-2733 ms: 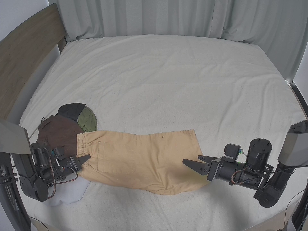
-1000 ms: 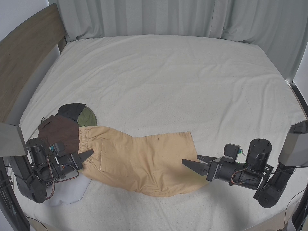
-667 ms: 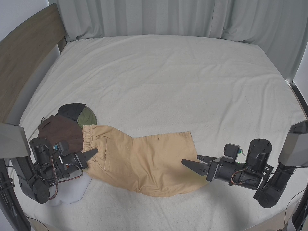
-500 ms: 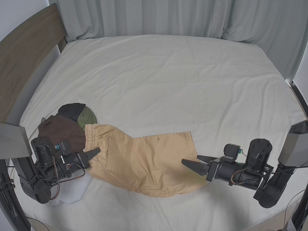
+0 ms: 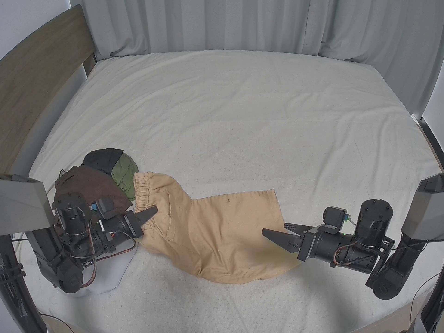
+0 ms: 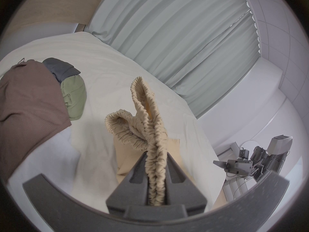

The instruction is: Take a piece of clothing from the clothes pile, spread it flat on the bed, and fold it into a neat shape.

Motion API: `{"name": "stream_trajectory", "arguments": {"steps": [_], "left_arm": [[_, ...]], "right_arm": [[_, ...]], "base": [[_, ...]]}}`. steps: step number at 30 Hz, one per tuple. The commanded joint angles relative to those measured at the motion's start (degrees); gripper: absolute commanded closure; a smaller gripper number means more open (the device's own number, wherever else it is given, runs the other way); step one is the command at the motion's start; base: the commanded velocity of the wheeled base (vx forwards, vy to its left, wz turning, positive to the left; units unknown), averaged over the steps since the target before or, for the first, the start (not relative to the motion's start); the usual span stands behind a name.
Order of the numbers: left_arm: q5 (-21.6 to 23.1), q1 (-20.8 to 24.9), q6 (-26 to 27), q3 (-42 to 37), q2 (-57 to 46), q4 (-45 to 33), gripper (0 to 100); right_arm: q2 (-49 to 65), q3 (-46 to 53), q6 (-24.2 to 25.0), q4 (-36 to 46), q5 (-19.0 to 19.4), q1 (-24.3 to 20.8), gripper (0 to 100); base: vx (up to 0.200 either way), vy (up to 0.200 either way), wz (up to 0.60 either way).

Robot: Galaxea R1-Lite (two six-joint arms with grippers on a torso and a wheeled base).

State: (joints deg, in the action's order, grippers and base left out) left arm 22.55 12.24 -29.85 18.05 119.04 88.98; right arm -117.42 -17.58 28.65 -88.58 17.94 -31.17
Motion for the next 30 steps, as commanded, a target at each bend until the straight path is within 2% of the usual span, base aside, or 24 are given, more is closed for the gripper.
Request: {"name": "stream_trajectory", "arguments": {"steps": [1,12,17,25,30], "left_arm": [[-1.5,3.1,-1.5,2.1,0.3,0.1,100],[-4.6,9.4,-7.5,6.7,1.7,0.0,100],[-5.1,11.6,-8.5,8.3,3.3,0.0,100],[-6.7,14.0,-10.7,11.0,6.1,0.0,100],[-6.7,15.1,-14.7,13.8,7.5,0.0,100]], "right_arm": [[0.1,-0.1,0.0,0.0,0.1,0.1,0],[1.6,-0.6,0.0,0.0,0.0,0.8,0],[1.9,-0.8,0.0,0.0,0.0,1.2,0],[2.8,-1.1,0.0,0.0,0.0,1.7,0],[2.9,-1.0,0.0,0.0,0.0,1.8,0]], "base": [[0.0,0.0,0.0],[0.0,0.0,0.0],[0.0,0.0,0.0],[0.0,0.0,0.0],[0.0,0.0,0.0]]}}
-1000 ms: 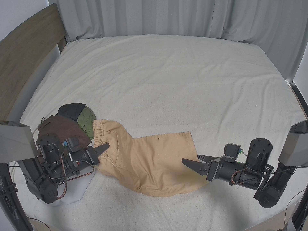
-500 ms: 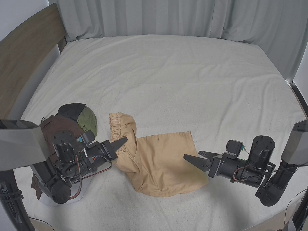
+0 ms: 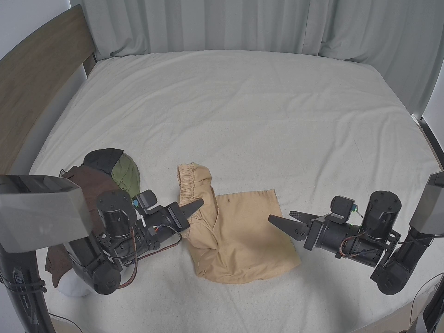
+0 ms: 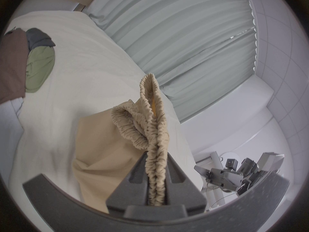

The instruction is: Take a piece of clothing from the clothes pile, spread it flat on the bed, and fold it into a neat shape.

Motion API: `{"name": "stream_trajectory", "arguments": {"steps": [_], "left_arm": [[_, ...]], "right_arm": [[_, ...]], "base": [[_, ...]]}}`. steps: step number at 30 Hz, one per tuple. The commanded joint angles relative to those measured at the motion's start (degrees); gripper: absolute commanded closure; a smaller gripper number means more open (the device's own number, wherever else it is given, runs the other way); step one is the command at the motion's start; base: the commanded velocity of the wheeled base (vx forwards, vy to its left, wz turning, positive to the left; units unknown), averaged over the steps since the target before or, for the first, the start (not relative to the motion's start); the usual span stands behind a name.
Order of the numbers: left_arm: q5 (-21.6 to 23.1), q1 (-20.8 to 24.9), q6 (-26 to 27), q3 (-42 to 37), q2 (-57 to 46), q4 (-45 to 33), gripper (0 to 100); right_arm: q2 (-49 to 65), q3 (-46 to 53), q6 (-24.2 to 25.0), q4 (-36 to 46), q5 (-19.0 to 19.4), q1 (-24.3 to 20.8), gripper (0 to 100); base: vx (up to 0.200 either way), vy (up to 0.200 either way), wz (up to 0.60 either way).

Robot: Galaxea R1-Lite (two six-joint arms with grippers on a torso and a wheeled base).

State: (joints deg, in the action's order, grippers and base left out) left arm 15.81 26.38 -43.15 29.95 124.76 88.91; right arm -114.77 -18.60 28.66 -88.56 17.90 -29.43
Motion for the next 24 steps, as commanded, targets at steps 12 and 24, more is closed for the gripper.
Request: {"name": "stream_trajectory", "arguments": {"steps": [12,24], "left_arm": [[0.0,4.1,-3.5,5.0,6.4,0.1,100],[-0.6,7.3,-3.3,8.1,10.7,0.1,100]], "right_arm": [[0.3,-0.3,0.0,0.0,0.1,1.1,0],[0.3,-0.4,0.1,0.0,0.0,1.3,0]], "base": [[0.0,0.0,0.0],[0.0,0.0,0.0]]}}
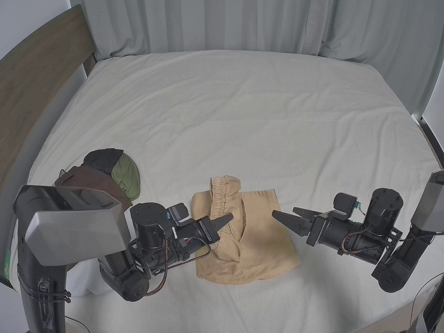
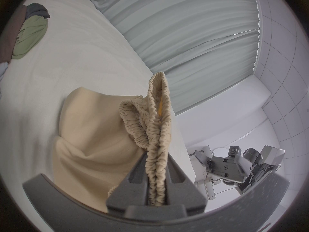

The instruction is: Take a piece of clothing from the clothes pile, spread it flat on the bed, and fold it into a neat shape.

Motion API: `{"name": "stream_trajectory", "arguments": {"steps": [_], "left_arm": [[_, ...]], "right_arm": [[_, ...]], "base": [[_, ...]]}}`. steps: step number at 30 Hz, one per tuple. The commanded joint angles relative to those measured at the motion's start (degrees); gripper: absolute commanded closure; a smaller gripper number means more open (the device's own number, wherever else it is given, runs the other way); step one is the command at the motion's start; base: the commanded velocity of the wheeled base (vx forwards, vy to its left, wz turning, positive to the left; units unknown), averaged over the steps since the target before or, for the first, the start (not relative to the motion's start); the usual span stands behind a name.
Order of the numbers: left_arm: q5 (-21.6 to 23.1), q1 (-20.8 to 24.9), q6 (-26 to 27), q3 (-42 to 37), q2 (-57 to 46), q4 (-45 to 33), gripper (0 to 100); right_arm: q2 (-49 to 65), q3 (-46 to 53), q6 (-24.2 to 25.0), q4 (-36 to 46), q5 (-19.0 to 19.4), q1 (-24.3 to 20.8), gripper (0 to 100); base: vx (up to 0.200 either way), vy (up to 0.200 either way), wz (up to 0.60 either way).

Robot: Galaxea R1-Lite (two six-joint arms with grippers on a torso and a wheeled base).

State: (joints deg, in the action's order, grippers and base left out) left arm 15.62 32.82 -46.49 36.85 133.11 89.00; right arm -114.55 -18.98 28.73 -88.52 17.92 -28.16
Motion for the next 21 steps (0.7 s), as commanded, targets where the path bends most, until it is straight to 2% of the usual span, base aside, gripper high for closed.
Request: {"name": "stream_trajectory", "arguments": {"steps": [1,13,14,21], "left_arm": [[-0.5,0.9,0.1,1.4,2.5,0.0,100],[-0.9,1.0,0.3,2.4,4.0,0.0,100],[-0.9,1.0,0.3,2.5,4.0,0.0,0],[-1.6,2.2,0.4,2.2,3.7,0.0,0]], "right_arm": [[0.0,0.0,0.0,-0.1,0.0,0.0,0],[0.0,0.0,0.0,-0.1,0.1,0.1,0],[0.0,0.0,0.0,-0.1,0.0,0.2,0],[-0.1,0.1,0.0,0.0,0.1,0.3,0]], "base": [[0.0,0.0,0.0],[0.0,0.0,0.0],[0.0,0.0,0.0],[0.0,0.0,0.0]]}}
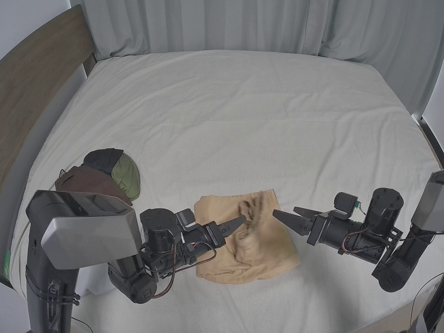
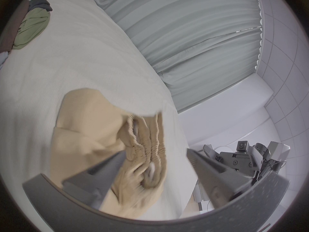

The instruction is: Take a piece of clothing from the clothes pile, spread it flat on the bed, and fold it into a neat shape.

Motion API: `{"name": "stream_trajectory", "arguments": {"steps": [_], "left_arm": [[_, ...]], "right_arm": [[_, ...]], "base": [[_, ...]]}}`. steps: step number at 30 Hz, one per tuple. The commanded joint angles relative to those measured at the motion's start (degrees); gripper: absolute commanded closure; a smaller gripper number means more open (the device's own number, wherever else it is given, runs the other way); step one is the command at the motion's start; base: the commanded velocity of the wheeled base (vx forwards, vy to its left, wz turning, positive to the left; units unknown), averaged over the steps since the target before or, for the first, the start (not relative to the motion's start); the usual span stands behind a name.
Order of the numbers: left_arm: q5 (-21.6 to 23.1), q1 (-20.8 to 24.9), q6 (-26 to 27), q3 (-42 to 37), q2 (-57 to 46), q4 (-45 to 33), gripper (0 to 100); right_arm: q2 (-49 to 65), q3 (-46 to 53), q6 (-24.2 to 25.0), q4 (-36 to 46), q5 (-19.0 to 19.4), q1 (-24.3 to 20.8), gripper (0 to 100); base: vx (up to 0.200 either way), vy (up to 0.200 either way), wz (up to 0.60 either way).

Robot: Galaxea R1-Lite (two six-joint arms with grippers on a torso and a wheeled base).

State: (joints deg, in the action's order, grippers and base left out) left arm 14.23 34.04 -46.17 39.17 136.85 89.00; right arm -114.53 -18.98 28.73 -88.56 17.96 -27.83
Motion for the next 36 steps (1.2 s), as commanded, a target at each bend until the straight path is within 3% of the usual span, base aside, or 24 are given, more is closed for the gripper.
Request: {"name": "stream_trajectory", "arguments": {"steps": [1,13,22,30,32,33,36], "left_arm": [[-0.4,1.3,0.2,-0.1,0.0,0.0,0],[-3.9,0.1,2.0,-1.0,-3.1,0.0,0],[-3.2,-4.6,17.6,-5.0,-13.6,0.0,0],[5.1,-10.0,41.7,-11.7,-19.5,0.0,0],[5.3,-10.2,42.8,-12.0,-19.5,0.0,0],[6.3,-10.6,46.5,-13.5,-20.0,0.0,0],[8.3,-10.9,46.6,-13.9,-21.4,0.0,0]], "right_arm": [[-0.2,0.1,0.0,0.0,0.0,0.0,0],[-1.3,0.7,1.0,0.1,0.0,-0.8,0],[-4.6,0.9,7.7,0.1,-0.1,-2.7,0],[-10.2,0.5,7.8,0.0,-1.4,-2.8,0],[-10.3,0.5,7.8,0.0,-1.4,-2.8,0],[-11.2,0.4,8.0,0.0,-1.4,-2.8,0],[-12.9,-0.1,8.8,-0.1,-1.4,-2.7,0]], "base": [[0.0,0.0,0.0],[0.0,0.0,0.0],[0.0,0.0,0.0],[0.0,0.0,0.0],[0.0,0.0,0.0],[0.0,0.0,0.0],[0.0,0.0,0.0]]}}
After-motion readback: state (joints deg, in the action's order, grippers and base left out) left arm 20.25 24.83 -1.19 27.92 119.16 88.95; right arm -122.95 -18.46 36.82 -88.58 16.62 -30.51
